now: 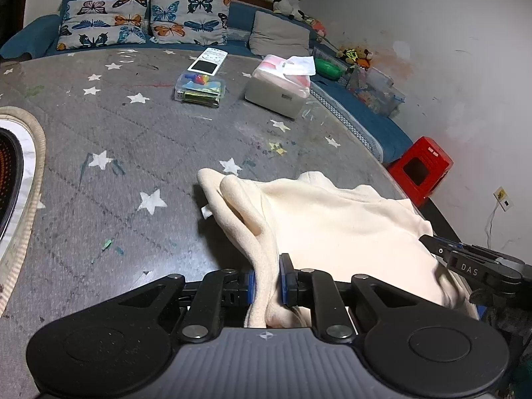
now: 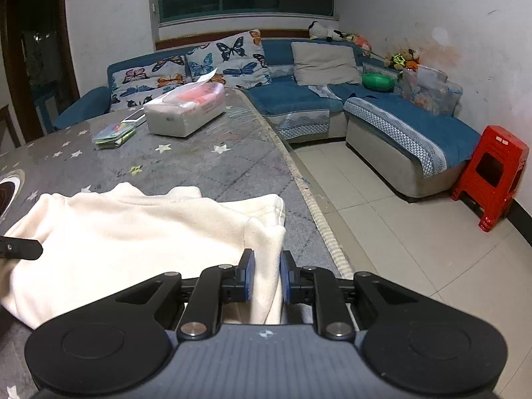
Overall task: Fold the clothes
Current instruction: 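Lower the folded sweatshirt onto the table with both tools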
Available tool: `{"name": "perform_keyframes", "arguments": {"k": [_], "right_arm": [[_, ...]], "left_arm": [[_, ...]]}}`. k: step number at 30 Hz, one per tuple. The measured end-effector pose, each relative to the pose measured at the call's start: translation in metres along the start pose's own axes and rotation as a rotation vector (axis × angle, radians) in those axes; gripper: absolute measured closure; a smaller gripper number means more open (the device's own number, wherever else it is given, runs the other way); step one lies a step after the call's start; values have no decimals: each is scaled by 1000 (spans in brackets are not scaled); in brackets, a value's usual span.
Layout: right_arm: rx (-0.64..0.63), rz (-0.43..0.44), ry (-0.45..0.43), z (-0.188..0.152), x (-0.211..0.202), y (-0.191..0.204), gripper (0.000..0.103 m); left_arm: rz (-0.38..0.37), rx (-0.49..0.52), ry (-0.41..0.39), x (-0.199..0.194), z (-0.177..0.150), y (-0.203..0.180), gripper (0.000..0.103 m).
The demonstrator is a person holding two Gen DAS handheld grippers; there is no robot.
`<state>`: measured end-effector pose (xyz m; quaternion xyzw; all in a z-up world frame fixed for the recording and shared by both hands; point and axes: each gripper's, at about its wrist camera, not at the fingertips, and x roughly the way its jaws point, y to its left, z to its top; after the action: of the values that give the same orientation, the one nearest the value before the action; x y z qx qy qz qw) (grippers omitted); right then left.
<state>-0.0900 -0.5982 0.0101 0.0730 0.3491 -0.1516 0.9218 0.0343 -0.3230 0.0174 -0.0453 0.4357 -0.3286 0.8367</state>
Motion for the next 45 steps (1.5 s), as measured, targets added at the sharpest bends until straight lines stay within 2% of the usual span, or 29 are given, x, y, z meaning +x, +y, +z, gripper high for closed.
{"name": "perform_keyframes", "arguments": {"k": [5,9,12,18,24,26,34,39,45], "right_arm": [[9,-16,-23,0,-10,-4,87],[9,8,-61,-5,-31,-2,87],[-7,32,-84,-11,-46,3,87],[-19,73,-83,-30,-54,14,87],[5,68,-66,-46,-47,10,88],[1,67,-57,-43,-48,11,88],[-29,97,-62,-12,-45,20,88],[-41,113,-63,11,-25,32,87],[-51,113,-20,24,8,48,87]], "left_arm": [[5,-1,2,-1,0,3,80],[12,0,0,-4,0,6,78],[28,18,-9,-5,-2,4,72],[47,30,-21,-7,-4,5,69],[68,58,-35,-8,-6,7,67],[75,67,-40,-9,-6,7,63],[83,70,-39,-8,-6,6,63],[88,77,-36,-7,-5,5,63],[92,90,-31,-7,-4,5,62]]}}
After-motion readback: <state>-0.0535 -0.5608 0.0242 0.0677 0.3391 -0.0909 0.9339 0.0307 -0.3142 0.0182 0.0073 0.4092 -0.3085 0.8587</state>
